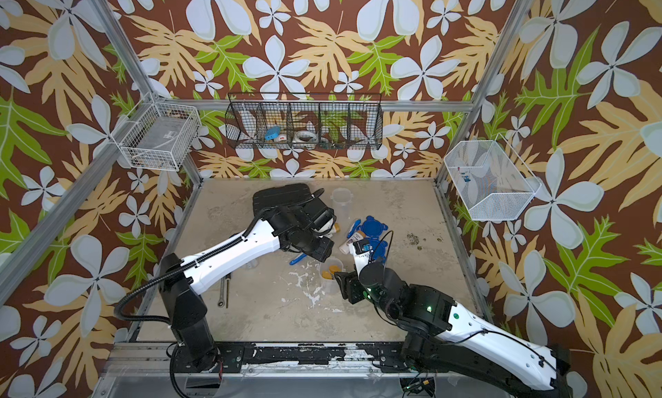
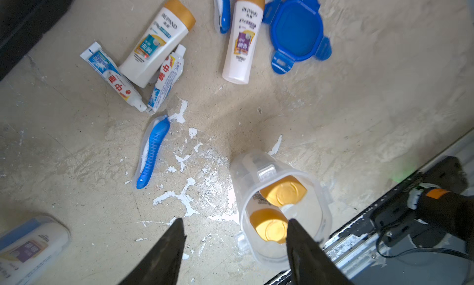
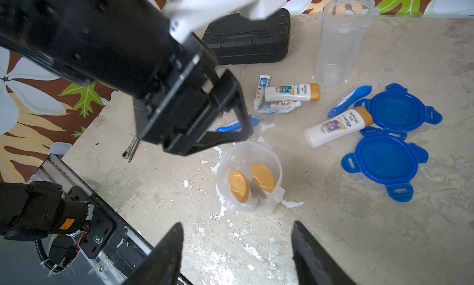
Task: Pack away toiletry kits
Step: Move the container to the center of the board, then pick up the toiletry item from the center of the board.
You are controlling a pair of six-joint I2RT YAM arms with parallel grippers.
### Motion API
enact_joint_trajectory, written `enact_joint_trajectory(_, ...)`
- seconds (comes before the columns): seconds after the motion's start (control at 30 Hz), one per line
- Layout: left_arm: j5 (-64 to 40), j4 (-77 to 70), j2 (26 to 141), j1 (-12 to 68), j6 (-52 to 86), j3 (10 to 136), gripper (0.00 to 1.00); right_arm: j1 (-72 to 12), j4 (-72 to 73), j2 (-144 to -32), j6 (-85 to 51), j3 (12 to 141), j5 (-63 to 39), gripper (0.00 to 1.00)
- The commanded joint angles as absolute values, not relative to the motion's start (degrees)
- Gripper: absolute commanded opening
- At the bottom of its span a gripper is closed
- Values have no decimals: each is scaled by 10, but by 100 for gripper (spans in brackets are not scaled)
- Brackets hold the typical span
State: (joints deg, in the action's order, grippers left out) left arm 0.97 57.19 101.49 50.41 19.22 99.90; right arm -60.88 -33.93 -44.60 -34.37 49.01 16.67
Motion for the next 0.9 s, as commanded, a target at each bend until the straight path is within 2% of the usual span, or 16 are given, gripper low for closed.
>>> enact_joint_trajectory(0.0, -14, 550, 993, 473, 189, 972, 71, -608, -332, -450, -338, 496, 169, 82)
enact_joint_trajectory(0.17, -25, 481, 990, 407, 162, 890, 81, -607, -337, -454, -344, 509, 166, 93)
enact_joint_trajectory(0.37, -10, 422, 1050, 361, 118, 849, 94, -580, -363, -470, -346, 541, 145, 95)
enact_joint_trajectory(0.63, 22, 385, 1120, 359, 47, 842, 96, -571, -384, -477, -348, 559, 142, 95)
enact_joint_trajectory(0.77, 14, 374, 1128, 359, 38, 818, 92, -567, -377, -481, -347, 558, 143, 95)
enact_joint_trajectory(0.87, 14, 358, 1136, 360, 42, 802, 86, -561, -369, -488, -341, 558, 138, 95)
